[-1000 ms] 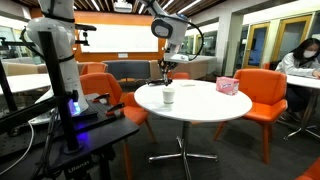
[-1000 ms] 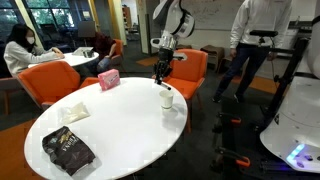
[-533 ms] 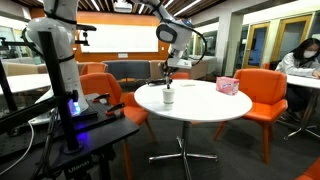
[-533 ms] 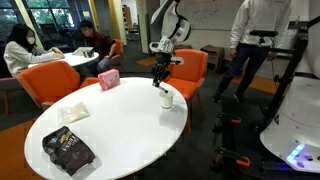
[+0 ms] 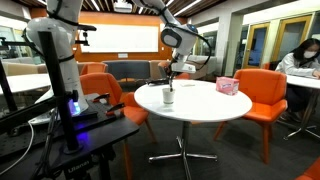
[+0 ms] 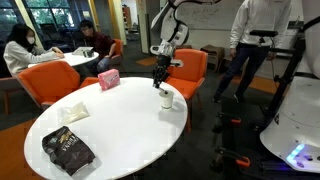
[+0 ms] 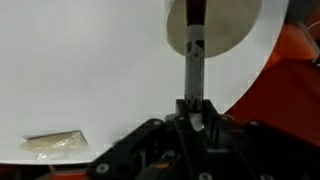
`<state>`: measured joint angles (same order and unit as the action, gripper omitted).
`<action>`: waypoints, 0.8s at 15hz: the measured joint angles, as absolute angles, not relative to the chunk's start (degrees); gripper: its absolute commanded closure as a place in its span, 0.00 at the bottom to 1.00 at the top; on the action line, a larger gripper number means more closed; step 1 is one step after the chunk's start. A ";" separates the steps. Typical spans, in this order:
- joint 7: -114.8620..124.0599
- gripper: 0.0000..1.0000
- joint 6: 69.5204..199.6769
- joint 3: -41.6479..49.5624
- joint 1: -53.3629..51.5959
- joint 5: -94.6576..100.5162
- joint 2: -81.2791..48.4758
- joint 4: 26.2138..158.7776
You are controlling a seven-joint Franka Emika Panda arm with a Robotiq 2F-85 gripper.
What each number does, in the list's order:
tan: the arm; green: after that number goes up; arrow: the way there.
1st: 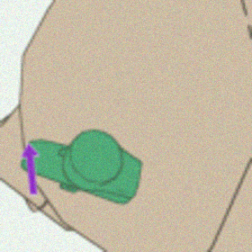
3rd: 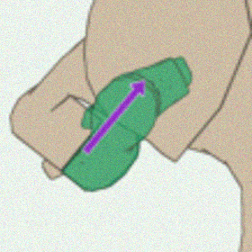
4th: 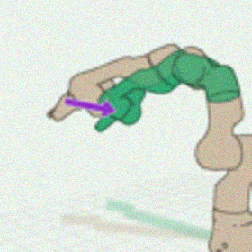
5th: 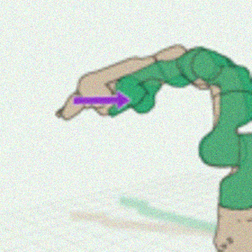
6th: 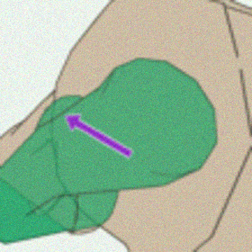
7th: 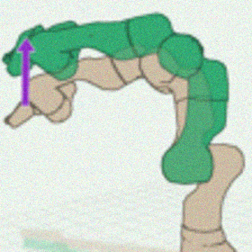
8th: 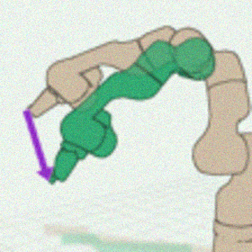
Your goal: Place the marker inside the white cup
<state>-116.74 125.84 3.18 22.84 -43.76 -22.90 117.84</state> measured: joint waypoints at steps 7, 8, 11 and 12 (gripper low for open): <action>-116.74 0.95 125.53 4.33 22.90 -42.81 -23.92 117.65; -116.74 0.54 125.52 4.36 22.90 -42.52 -24.06 117.65; -116.56 0.39 125.52 4.36 22.70 -41.36 -24.45 117.66; -116.36 0.33 125.52 4.34 22.58 -41.14 -24.52 117.67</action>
